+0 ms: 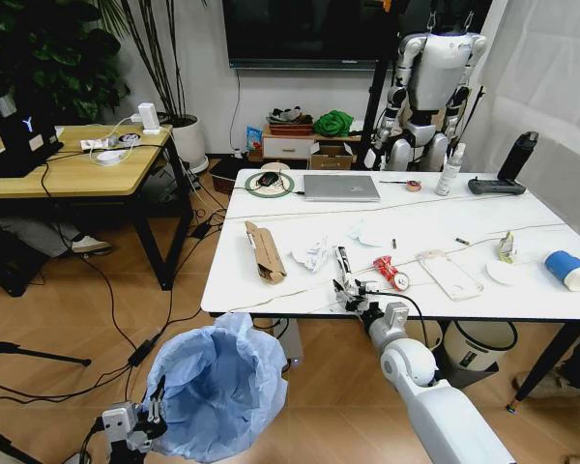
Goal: Pick up the trash bin and place the trash from the table into it.
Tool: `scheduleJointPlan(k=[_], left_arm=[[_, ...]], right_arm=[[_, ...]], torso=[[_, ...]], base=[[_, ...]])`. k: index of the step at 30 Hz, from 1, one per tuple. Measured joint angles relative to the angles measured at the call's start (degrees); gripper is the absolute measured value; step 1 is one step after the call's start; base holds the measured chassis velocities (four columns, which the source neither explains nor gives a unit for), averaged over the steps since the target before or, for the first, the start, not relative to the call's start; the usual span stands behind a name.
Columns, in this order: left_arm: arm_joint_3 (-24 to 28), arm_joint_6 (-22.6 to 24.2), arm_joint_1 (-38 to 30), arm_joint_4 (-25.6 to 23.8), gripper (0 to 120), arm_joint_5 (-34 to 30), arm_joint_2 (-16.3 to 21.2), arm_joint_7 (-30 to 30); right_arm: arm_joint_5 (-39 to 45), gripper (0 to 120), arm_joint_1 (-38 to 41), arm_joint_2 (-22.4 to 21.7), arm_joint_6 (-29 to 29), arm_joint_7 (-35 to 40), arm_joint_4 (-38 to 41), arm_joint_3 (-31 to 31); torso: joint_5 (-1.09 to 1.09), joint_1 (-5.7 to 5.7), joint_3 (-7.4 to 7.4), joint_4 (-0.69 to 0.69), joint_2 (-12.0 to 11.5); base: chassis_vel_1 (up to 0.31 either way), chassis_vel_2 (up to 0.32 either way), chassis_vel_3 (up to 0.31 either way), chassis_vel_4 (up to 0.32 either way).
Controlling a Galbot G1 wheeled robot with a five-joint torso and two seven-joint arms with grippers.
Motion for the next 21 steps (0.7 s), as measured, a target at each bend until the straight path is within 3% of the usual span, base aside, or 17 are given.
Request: scheduleJointPlan(k=[2, 7, 12, 21], left_arm=[[0.04, 0.00, -0.04, 0.04, 0, 0.00, 0.01, 0.00], [0.28, 0.00, -0.23, 0.10, 0, -0.16, 0.02, -0.10], [0.58, 0.31, -0.19, -0.12, 0, -0.80, -0.07, -0.31], [2.48, 6.31, -0.18, -1.89, 0, -8.34, 0.11, -3.41]], right_arm=[[-0.03, 43, -0.08, -0.01, 0.00, -0.02, 0.02, 0.05], [-0.40, 19, -0.68, -0.14, 0.09, -0.13, 0.31, 0.54], [-0.59, 2, -1.10, -0.59, 0.20, -0.26, 0.43, 0.52], [0.47, 0, -5.62, -2.38, 1.43, -0.59, 5.82, 6.00]], torso=[[0.00, 0.00, 0.00, 0.00, 0.00], [0.00, -0.01, -0.01, 0.00, -0.01], [0.00, -0.01, -0.02, 0.00, -0.02], [0.01, -0.01, -0.02, -0.01, -0.05]], base=[[0.000, 0.000, 0.000, 0.000], [0.000, 0.000, 0.000, 0.000], [0.000, 0.000, 0.000, 0.000], [0.000, 0.000, 0.000, 0.000]])
